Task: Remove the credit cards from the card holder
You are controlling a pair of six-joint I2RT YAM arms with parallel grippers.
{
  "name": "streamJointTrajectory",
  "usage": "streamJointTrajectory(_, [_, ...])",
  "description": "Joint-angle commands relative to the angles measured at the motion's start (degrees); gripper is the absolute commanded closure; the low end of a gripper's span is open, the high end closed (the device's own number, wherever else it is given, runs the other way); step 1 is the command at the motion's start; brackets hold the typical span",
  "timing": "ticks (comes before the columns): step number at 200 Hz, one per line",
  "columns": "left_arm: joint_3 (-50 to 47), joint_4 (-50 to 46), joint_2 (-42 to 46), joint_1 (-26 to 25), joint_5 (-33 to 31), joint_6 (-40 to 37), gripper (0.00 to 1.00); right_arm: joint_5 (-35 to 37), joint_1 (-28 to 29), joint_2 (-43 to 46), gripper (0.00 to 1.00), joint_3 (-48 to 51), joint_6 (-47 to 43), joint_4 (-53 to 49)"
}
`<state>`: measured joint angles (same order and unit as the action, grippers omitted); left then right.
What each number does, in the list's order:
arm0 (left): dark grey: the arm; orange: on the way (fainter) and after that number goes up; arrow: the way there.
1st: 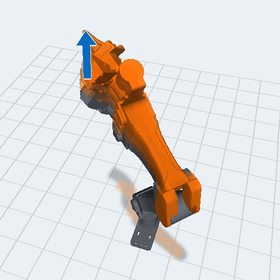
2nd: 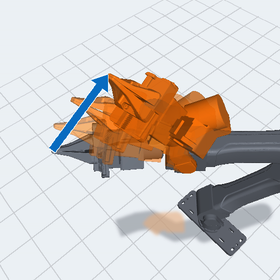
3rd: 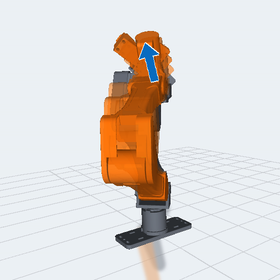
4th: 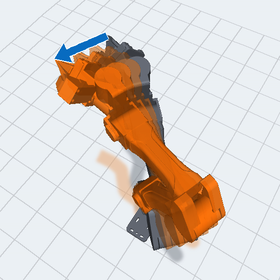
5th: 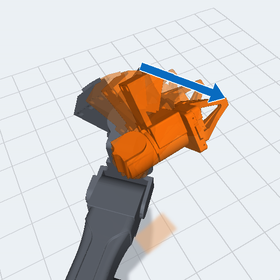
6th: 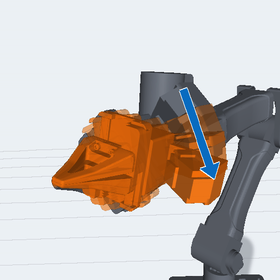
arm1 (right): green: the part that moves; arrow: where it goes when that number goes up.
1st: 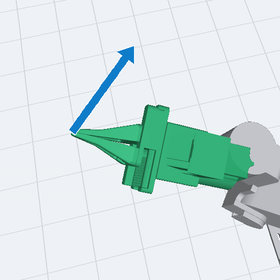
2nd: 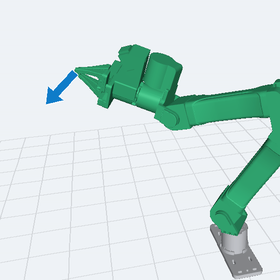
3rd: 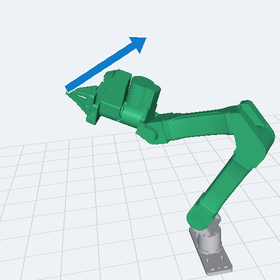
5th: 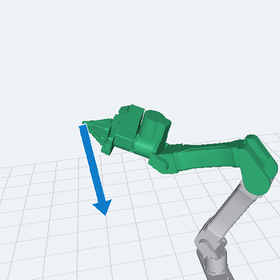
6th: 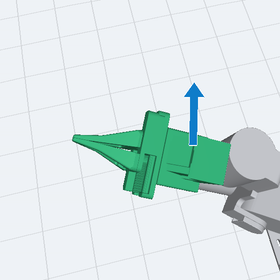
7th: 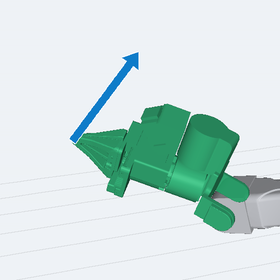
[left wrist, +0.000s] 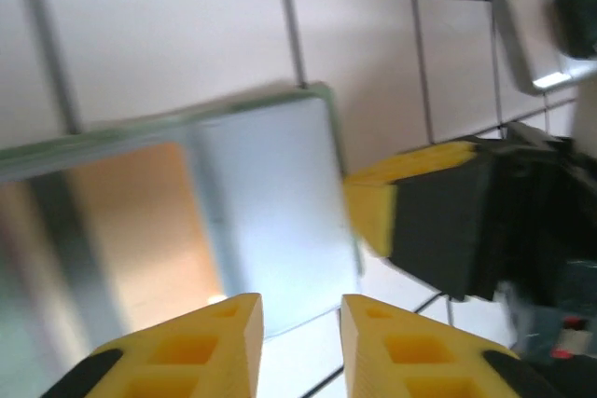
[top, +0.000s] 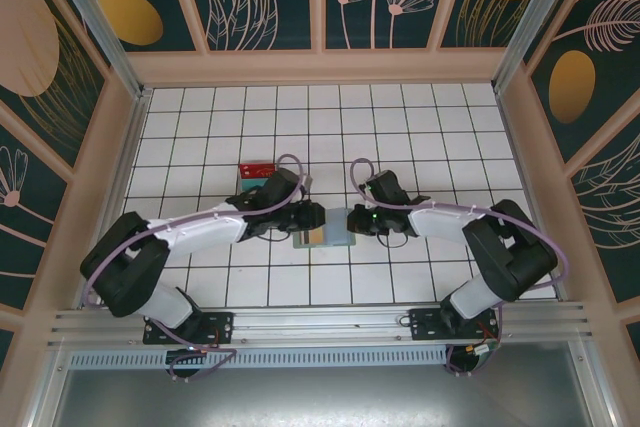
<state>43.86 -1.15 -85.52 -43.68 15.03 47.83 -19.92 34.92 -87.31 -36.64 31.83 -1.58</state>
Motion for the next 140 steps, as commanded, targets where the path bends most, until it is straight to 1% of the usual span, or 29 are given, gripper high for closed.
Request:
streamJointTrajectory(1, [-3.7, -3.9, 2.9, 2.8, -4.0, -0.6, 0.76, 0.0, 0.0, 2.9, 0.91, -3.5, -0.1, -2.7])
streamJointTrajectory(11, [-4.9, -3.9, 3.2, 3.6, -3.7, -0.9, 0.79, -0.7, 0.3, 2.9, 0.91, -4.8, 0.2, -2.8])
streamJointTrajectory(33, [-5.9, -2.9, 2.6, 3.7, -3.1, -1.1, 0.79, -2.1, 1.4, 2.2, 0.90, -7.3, 0.4, -2.7])
streamJointTrajectory(59, [-6.4, -0.3, 0.4, 3.8, -0.9, -0.6, 0.82, -5.4, 2.5, -1.5, 0.90, -9.7, 0.4, -2.6])
streamJointTrajectory(106, [-6.2, 2.2, -2.3, 3.8, 1.3, -0.6, 0.84, -8.6, 4.4, -6.5, 0.90, -10.7, 1.2, -1.0])
streamJointTrajectory(140, [-5.8, 1.2, -4.1, 3.8, 1.2, -0.7, 0.85, -9.2, 5.2, -8.4, 0.90, -11.0, 1.5, -0.9])
